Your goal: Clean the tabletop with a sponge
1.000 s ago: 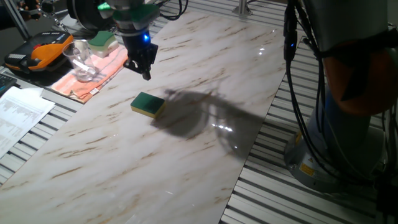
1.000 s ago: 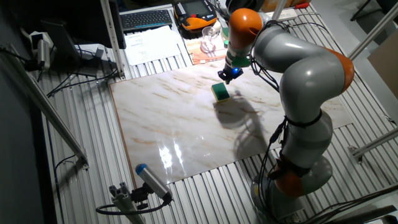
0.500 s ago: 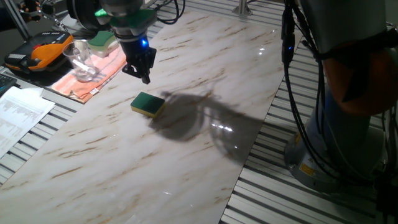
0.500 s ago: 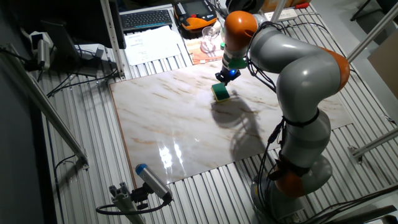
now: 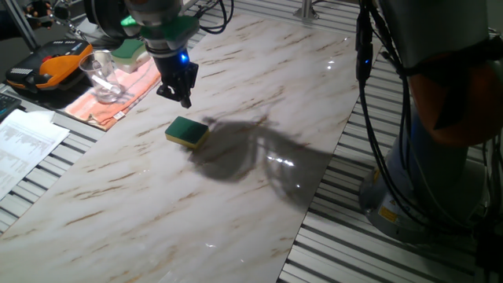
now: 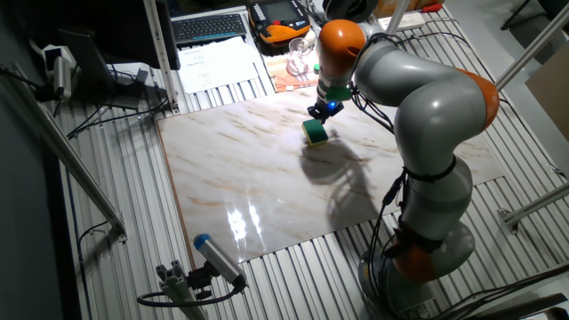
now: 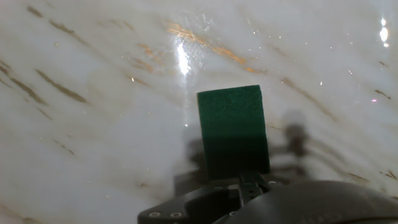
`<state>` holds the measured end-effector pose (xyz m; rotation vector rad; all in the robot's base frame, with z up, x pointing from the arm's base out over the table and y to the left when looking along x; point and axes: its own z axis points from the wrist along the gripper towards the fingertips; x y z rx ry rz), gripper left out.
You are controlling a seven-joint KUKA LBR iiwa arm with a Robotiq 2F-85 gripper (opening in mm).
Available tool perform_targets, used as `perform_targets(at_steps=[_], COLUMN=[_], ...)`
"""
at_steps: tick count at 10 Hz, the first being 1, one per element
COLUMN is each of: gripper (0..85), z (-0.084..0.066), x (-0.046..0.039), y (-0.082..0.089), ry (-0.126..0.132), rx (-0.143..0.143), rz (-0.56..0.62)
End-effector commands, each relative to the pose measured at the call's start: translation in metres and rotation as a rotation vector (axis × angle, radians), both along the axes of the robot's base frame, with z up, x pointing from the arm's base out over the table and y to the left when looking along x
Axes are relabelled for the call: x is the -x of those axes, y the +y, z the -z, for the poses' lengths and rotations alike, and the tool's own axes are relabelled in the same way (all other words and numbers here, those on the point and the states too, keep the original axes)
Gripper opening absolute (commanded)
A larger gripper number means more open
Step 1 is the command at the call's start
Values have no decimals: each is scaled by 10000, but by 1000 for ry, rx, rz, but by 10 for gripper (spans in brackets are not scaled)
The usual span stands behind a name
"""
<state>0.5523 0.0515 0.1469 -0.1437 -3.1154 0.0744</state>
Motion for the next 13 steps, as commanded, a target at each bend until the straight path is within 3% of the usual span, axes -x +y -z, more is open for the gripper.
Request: perform_targets(at_steps=[1, 3, 5, 6, 7, 9, 10, 12, 13], gripper=[0, 0, 0, 0, 0, 0, 0, 0, 0], z=[8, 17, 11, 11, 11, 11, 11, 11, 11], x=[16, 27, 14, 14, 14, 14, 14, 14, 14], y=[18, 35, 15, 15, 15, 15, 15, 15, 15], ry=[-4, -19, -14, -5, -6, 30, 22, -40, -46], rx=[-6, 8, -12, -44, -53, -51, -60, -50, -31], rz=[14, 26, 28, 18, 27, 53, 56, 27, 2])
